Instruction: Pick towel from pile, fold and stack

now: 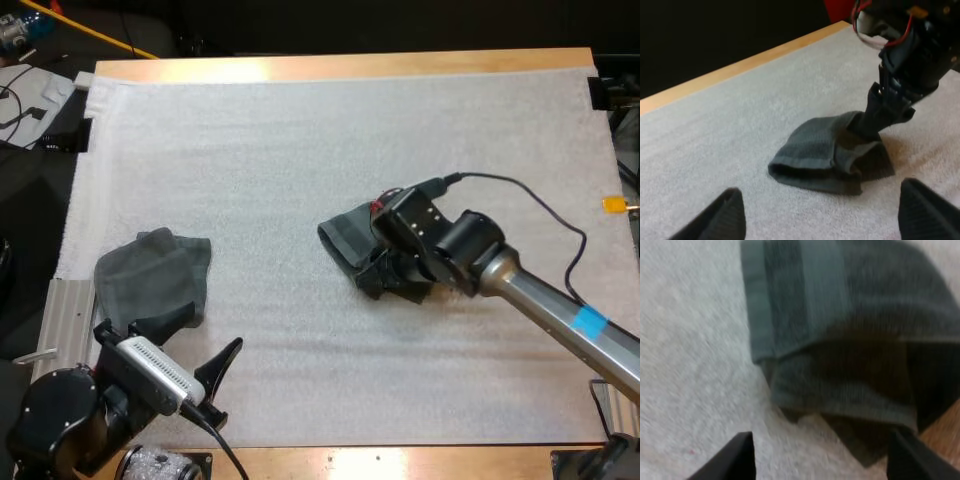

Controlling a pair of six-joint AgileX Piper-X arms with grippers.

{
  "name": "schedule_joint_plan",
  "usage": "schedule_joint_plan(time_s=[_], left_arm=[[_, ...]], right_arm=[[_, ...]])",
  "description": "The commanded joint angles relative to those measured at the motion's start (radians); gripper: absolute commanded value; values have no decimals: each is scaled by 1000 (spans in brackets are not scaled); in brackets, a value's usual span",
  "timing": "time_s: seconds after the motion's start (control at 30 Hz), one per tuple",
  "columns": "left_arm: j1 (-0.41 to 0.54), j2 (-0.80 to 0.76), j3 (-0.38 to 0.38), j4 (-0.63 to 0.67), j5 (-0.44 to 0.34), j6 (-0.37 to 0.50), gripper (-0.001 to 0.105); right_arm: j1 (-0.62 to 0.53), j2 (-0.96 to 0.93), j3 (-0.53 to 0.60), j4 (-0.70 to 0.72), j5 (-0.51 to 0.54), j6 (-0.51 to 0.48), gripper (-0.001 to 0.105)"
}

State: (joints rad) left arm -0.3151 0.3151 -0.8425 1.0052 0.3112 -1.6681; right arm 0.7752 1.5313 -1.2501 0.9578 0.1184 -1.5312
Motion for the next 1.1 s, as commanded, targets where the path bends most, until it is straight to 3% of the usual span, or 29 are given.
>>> schedule_joint_plan(time_s=[0.0, 0.33, 0.67, 0.73, 0.9, 1.07], left_arm=[[-2, 10, -8, 33, 6, -9, 61], [-2, 2, -8, 170, 7, -15, 61], [-3, 1, -5, 207, 19, -21, 62], [-4, 3, -6, 212, 23, -21, 62], [-3, 5, -7, 221, 29, -18, 62], [-3, 5, -6, 221, 33, -16, 62]], right_arm=[[2, 26, 42, -19, -13, 19, 54], [10, 182, 82, -154, -23, 60, 55], [10, 266, 72, -246, 1, 94, 52], [11, 272, 69, -251, 18, 98, 42], [13, 264, 61, -255, 54, 98, 3], [14, 208, 52, -236, 98, 69, 0]])
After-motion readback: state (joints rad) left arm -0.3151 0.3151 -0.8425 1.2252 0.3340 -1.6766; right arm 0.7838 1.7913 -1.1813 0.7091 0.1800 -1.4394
